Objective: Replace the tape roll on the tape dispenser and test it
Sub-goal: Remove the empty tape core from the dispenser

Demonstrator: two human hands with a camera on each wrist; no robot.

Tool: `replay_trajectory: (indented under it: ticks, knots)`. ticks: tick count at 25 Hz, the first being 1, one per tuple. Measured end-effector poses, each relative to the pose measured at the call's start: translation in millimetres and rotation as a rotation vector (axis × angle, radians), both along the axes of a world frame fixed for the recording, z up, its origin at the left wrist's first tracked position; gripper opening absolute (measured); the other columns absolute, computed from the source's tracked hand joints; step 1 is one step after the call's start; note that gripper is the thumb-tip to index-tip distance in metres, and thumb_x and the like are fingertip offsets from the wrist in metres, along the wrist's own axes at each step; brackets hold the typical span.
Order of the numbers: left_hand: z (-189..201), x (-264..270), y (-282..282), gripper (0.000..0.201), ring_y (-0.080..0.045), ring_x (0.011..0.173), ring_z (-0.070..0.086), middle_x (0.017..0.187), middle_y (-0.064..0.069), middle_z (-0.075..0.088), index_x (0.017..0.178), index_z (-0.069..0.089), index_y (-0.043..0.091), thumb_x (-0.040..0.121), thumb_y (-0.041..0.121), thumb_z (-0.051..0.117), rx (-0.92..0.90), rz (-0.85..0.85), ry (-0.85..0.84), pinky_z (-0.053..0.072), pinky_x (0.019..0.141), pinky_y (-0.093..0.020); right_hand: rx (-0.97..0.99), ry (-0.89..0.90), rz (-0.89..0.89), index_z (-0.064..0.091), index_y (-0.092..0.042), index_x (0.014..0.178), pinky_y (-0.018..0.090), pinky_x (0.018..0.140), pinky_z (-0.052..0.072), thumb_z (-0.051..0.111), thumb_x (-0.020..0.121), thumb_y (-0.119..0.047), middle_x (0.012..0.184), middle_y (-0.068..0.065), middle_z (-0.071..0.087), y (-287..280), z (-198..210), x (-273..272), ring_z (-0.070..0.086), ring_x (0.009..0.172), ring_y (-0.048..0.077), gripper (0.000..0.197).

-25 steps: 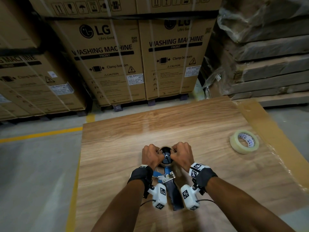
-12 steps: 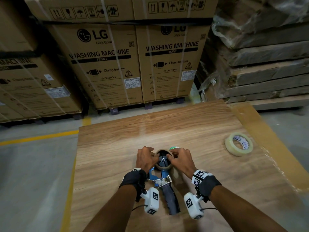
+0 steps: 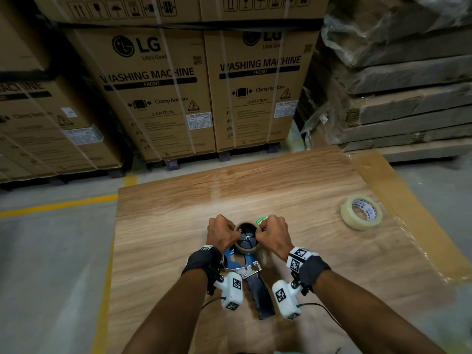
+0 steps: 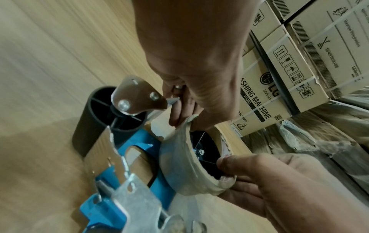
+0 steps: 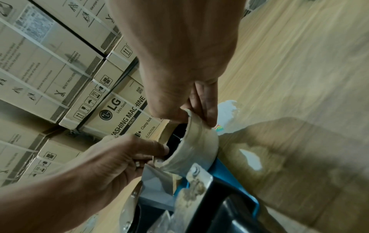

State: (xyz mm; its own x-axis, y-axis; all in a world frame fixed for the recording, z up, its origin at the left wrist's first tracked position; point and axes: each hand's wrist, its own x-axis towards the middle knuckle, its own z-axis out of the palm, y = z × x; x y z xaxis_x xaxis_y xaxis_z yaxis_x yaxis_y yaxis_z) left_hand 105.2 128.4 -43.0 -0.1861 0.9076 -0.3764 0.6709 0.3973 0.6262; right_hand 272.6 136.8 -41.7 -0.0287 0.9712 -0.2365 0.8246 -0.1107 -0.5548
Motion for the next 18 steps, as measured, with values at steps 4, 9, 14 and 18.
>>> replay_trajectory:
  ticks: [4,9,14,18]
  knots:
    - [-11.3,-0.3,-3.4,0.023,-0.03,0.077,0.06,0.069,-0.011,0.073,0.072,0.08,0.011,0.059,0.022,0.064,0.05,0.022,0.005,0.042,0.057,-0.03,0.045,-0.01,0.0,0.054,0.01,0.058,0.036,0.053,0.027,0.067,0.07,-0.01,0.06,0.025,0.029,-3.1,-0.3,-3.3,0.025,0.054,0.037,0.026]
    - [-3.5,-3.4,-4.6,0.017,-0.028,0.083,0.067,0.073,-0.01,0.075,0.079,0.082,0.014,0.068,0.022,0.072,0.0,-0.019,-0.022,0.047,0.064,-0.027,-0.014,0.074,-0.058,0.072,0.001,0.073,0.039,0.062,0.052,0.067,0.076,-0.026,0.064,0.021,0.066,-9.0,-6.4,3.4,0.064,0.07,0.039,0.027]
    - [-3.6,-5.3,-15.5,0.07,-0.028,0.11,0.065,0.104,-0.01,0.076,0.132,0.065,0.015,0.07,0.044,0.08,0.0,0.033,-0.001,0.055,0.093,-0.037,-0.134,0.179,-0.129,0.082,-0.014,0.105,0.026,0.083,0.055,0.074,0.069,-0.043,0.095,0.012,0.081,-14.7,-1.1,12.2,0.074,0.097,0.024,0.047]
    - [-1.5,-1.4,-12.3,0.04,-0.032,0.096,0.069,0.091,-0.008,0.077,0.091,0.08,0.02,0.065,0.048,0.069,-0.016,-0.028,0.073,0.055,0.081,-0.039,-0.161,0.148,-0.142,0.078,-0.007,0.105,0.031,0.083,0.052,0.073,0.071,-0.023,0.096,0.017,0.078,-15.2,6.7,5.5,0.069,0.103,0.032,0.039]
